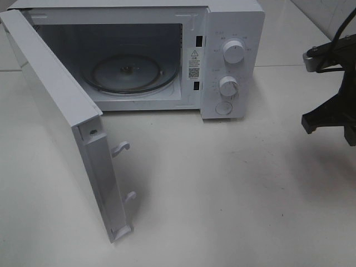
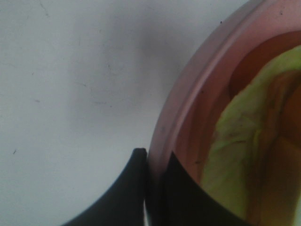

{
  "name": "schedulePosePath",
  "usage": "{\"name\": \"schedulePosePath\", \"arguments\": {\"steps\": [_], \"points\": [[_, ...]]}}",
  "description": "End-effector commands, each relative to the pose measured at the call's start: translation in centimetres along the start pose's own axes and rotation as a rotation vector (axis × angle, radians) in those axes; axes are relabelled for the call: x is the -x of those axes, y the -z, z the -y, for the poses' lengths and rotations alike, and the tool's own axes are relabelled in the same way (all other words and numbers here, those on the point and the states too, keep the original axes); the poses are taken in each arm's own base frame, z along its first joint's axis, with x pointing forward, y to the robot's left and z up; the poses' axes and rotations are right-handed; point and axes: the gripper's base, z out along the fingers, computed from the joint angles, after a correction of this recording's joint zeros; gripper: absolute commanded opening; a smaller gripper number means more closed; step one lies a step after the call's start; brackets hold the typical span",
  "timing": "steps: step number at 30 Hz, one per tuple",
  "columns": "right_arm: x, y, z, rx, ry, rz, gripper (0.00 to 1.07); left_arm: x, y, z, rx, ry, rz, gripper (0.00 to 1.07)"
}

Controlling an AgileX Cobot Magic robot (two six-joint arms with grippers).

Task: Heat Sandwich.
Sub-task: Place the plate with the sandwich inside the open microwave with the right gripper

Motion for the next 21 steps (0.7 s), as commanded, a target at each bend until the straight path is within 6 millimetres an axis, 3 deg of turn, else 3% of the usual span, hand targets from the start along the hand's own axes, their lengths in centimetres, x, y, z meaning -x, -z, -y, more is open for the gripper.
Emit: {"name": "schedulePosePath", "arguments": {"steps": [1,10,21], "points": [[-1.5,0.3,0.0,-0.04,0.052,0.007,0.0,0.1,0.0,0.0,-0.001,0.007,0.016,0.73],[-3.9,1.1,-0.8,-0.037,0.122,0.025,0.0,0.1,0.0,0.0,-0.001,0.007,0.016,0.73],[-6.5,0.5,-2.8,-0.088,0.39,0.015,0.0,0.1,0.0,0.0,-0.001,0.007,0.016,0.73]]}}
